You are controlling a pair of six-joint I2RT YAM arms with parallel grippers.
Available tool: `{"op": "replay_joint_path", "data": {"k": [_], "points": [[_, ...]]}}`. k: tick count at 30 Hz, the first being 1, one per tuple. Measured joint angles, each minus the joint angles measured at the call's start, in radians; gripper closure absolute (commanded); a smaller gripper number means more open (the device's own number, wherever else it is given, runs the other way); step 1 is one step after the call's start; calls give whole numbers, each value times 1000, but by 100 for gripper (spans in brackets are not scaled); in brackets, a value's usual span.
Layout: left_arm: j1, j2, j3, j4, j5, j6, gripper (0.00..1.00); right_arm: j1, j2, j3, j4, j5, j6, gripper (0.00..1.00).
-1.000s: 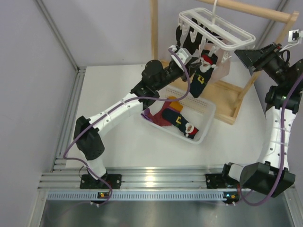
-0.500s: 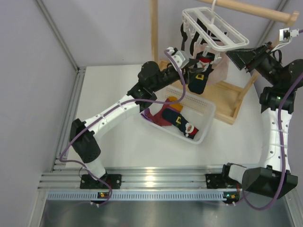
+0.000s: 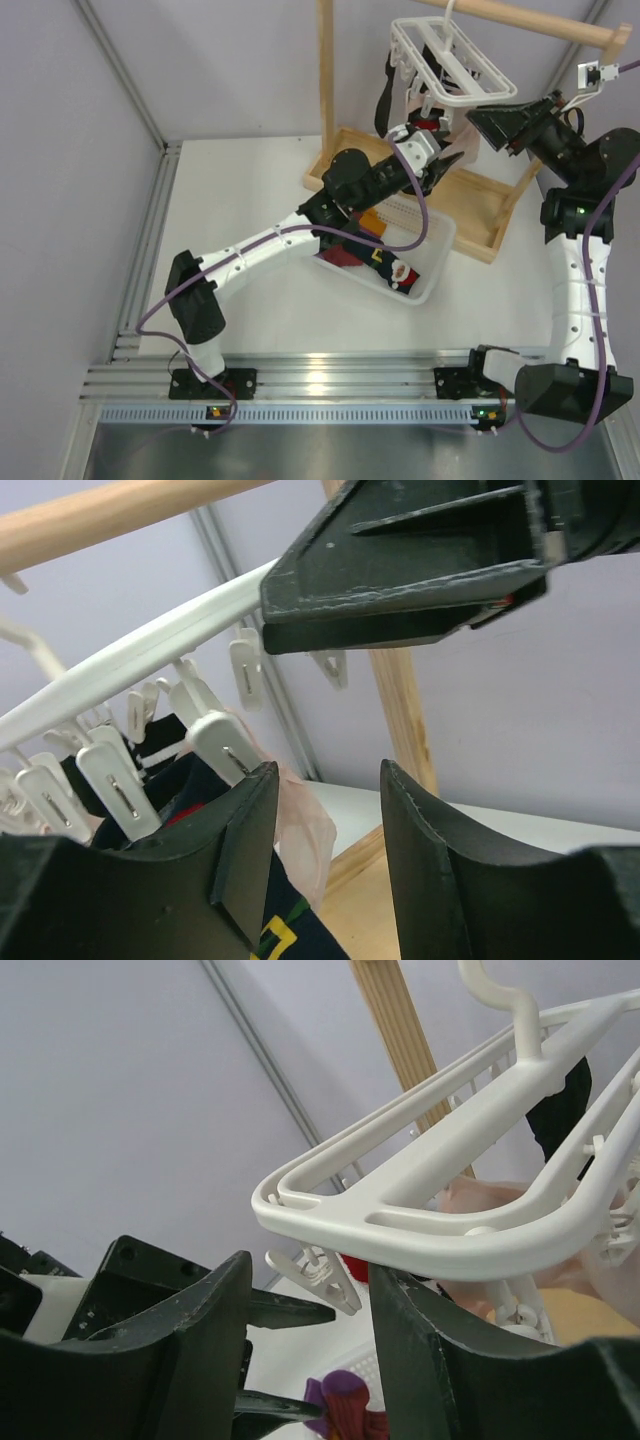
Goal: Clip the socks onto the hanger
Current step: Open the clamp at the hanger.
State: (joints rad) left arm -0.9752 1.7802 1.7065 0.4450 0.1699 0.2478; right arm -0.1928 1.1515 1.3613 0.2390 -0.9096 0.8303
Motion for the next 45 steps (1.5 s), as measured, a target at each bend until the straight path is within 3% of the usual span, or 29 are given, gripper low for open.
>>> {"op": "replay_joint_path", "data": {"k": [11,26,40,44,45], "points": [[-9,71,79,4,-192,24,53,10,-39,-26,-2,22,-5,51],[-9,-9,-83,18,-218,-33,52,14,-40,-26,0,27,-16,52],[-8,4,-24,56,-269,-10,45,16,-40,-26,0,27,-17,51],[-8,18,12,83,-272,-2,52,16,-40,-26,0,27,-18,52],[-8,19,15,88,-272,3,59,16,-40,-26,0,27,-18,52]]}}
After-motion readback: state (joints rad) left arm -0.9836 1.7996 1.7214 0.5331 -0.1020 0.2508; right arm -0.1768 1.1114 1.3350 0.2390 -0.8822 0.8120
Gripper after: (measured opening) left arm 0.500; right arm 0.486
